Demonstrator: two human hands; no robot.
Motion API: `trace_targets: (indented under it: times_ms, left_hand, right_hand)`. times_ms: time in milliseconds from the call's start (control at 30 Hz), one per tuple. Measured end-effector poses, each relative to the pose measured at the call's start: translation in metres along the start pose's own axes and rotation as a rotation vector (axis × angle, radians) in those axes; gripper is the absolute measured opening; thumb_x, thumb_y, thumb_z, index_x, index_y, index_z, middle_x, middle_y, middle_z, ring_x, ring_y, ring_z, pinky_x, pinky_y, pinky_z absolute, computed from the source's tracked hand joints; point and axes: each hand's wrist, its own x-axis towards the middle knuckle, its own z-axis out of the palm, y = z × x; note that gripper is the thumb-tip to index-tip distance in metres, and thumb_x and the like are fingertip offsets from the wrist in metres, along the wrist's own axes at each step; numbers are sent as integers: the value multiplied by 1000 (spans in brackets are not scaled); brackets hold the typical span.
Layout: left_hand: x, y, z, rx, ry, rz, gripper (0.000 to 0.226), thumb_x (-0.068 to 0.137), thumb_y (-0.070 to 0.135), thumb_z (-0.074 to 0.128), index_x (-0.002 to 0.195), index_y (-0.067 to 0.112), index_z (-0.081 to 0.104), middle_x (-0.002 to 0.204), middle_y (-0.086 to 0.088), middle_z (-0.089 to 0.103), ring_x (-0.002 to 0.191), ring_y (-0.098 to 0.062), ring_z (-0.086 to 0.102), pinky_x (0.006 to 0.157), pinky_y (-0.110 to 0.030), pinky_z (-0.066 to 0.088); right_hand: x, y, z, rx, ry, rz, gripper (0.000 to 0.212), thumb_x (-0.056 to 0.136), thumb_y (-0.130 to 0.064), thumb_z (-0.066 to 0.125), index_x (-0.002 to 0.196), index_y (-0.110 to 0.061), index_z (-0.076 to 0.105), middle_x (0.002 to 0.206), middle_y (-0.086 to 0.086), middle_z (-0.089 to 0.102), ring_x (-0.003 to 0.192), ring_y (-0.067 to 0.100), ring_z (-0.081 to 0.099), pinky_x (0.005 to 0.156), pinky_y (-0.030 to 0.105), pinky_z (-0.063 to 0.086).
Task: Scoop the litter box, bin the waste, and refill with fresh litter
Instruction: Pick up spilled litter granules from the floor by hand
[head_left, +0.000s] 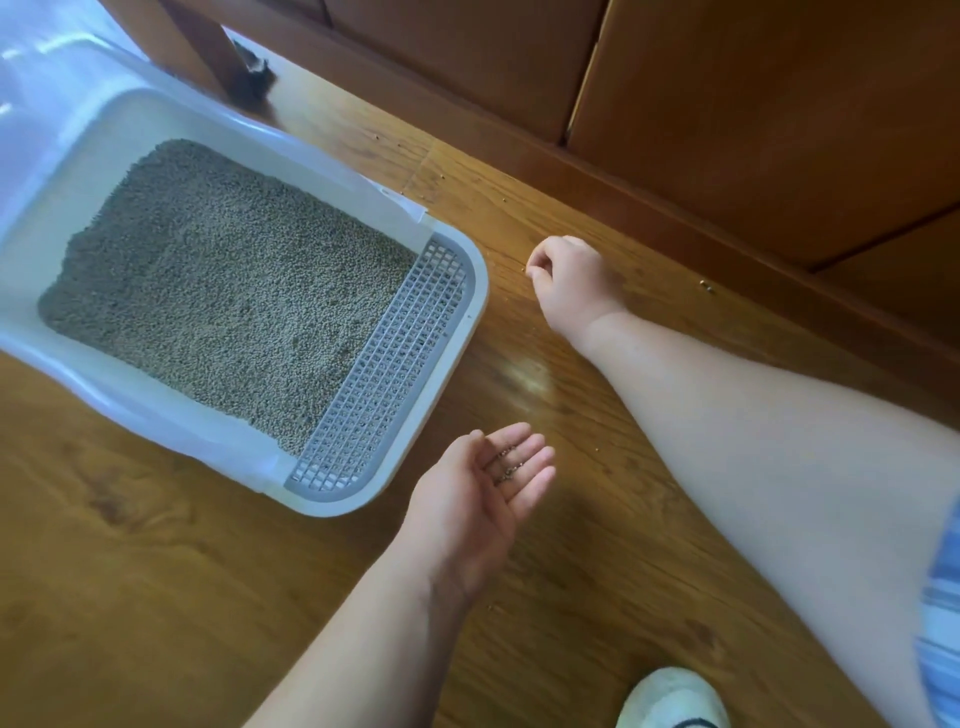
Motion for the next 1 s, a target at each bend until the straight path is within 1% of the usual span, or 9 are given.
trace_targets:
  times_ms: [133, 333, 533, 667, 700, 733, 800, 933, 1000]
  left_hand:
    - [-3, 1, -6, 3, 13, 5, 45, 105, 26, 33, 114, -6, 64, 112, -24, 70, 99, -31, 71, 86, -40, 58]
    - [-2, 3, -10, -16, 22, 9, 45, 105, 25, 33, 113, -6, 65, 112, -24, 70, 97, -31, 72, 83, -38, 60]
    - [-3, 3, -10, -10, 22, 16, 45, 105, 25, 33, 111, -6, 65, 109, -23, 71, 94, -29, 73, 81, -38, 60]
    - [-5, 3, -12, -10, 18, 26, 45, 105, 25, 33, 112, -6, 64, 108, -23, 71, 96, -30, 73, 82, -39, 60]
    - [-5, 2, -11, -7, 14, 29, 45, 105, 25, 33, 112, -6, 64, 108, -23, 71, 96, -30, 73, 82, -39, 60]
    - [-6, 2, -10, -2, 11, 31, 45, 105, 25, 33, 112, -6, 64, 108, -23, 71, 96, -30, 73, 82, -39, 60]
    - [-7, 0, -7, 6, 6, 34, 44, 105, 24, 33, 113, -6, 64, 108, -24, 71, 96, -30, 73, 83, -39, 59]
    - [-3, -6, 0, -10, -9, 31, 45, 104, 23, 32, 118, -7, 62, 109, -24, 71, 99, -31, 72, 82, -39, 58]
    - [-1, -10, 5, -19, -44, 20, 45, 104, 23, 30, 121, -7, 59, 109, -24, 70, 100, -30, 71, 84, -39, 56]
  right_hand:
    - [4, -2, 7, 2, 34, 29, 13, 100, -26, 53, 92, -25, 62, 100, -7, 58, 86, 18, 59, 71, 31, 53]
    - [2, -6, 8, -66, 58, 38, 13, 101, -27, 52, 94, -24, 62, 100, -8, 56, 83, 17, 54, 60, 23, 35]
    - [8, -10, 6, -185, 15, -4, 13, 102, -25, 47, 92, -23, 56, 98, -4, 56, 80, 21, 55, 63, 29, 41]
    - [10, -21, 2, -313, -45, -7, 9, 98, -22, 47, 94, -20, 55, 94, 0, 57, 75, 22, 54, 53, 25, 30]
    - [7, -24, 0, -302, -53, 14, 10, 97, -22, 48, 94, -20, 57, 94, 1, 58, 76, 22, 55, 52, 25, 32]
    - [2, -27, -3, -264, -54, 37, 10, 96, -22, 49, 93, -20, 58, 93, 0, 59, 77, 22, 57, 54, 26, 39]
    - [-18, -30, -11, -113, -46, 48, 10, 95, -24, 51, 90, -21, 59, 92, -1, 59, 78, 20, 59, 62, 31, 50]
    - [-91, -29, -35, 164, -103, -97, 9, 96, -24, 52, 89, -26, 57, 92, -7, 58, 80, 13, 56, 71, 31, 49]
    - [-129, -25, -50, 227, -156, -179, 10, 93, -22, 53, 87, -30, 54, 89, -12, 56, 79, 10, 54, 73, 33, 50]
